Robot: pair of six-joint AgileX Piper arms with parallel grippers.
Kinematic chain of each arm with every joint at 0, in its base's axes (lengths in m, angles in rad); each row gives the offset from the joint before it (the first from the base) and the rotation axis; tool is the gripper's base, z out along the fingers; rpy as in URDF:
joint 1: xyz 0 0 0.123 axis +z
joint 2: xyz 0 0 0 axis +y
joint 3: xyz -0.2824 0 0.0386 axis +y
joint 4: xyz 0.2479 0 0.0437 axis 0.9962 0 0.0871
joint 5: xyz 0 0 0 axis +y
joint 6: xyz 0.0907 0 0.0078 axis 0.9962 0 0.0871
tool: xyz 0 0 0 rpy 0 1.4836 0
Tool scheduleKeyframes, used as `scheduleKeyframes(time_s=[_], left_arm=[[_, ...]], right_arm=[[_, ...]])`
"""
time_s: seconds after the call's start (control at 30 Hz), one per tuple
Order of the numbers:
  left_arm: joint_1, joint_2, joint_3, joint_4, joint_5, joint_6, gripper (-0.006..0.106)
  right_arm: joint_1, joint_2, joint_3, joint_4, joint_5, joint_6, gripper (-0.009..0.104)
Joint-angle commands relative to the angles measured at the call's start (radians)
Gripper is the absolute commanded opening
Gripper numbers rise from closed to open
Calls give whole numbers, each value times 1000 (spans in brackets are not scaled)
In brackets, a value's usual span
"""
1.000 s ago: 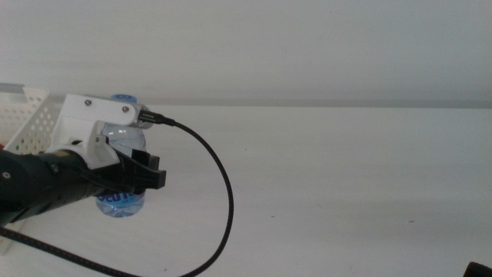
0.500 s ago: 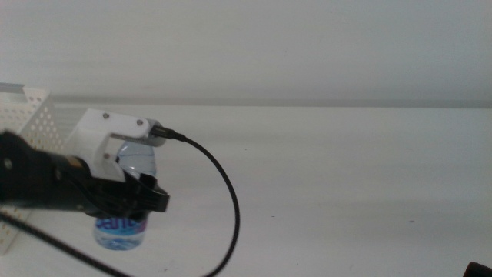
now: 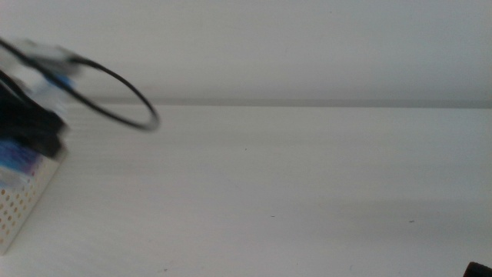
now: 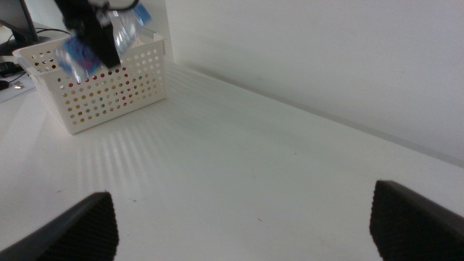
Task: Use arms to grab the bottles and put them into the dustbin to the left of the table.
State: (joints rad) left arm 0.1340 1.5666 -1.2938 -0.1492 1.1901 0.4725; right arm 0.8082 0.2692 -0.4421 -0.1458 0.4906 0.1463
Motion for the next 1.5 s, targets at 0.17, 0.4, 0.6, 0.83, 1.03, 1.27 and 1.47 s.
scheduleKeyframes(time_s=[0.17, 0.4, 0.6, 0.83, 1.03, 1.27, 1.47], left_arm=[[224, 140, -333, 103, 103, 55, -2], [286, 270, -366, 221, 82, 44, -2], [286, 337, -366, 254, 80, 33, 0], [288, 370, -334, 225, 60, 36, 27], [292, 384, -325, 215, 43, 76, 78], [292, 353, -327, 224, 110, 88, 94], [229, 209, -327, 199, 121, 53, 94]], right_arm=[[-1, -4, 5, -4, -7, -4, 93], [-1, -4, 5, -4, -7, -4, 93], [-1, -4, 5, -4, -7, -4, 93], [-1, -4, 5, -4, -7, -4, 93], [-1, -4, 5, -4, -7, -4, 93], [-1, -4, 5, -4, -7, -4, 93], [-1, -4, 5, -4, -7, -4, 93]])
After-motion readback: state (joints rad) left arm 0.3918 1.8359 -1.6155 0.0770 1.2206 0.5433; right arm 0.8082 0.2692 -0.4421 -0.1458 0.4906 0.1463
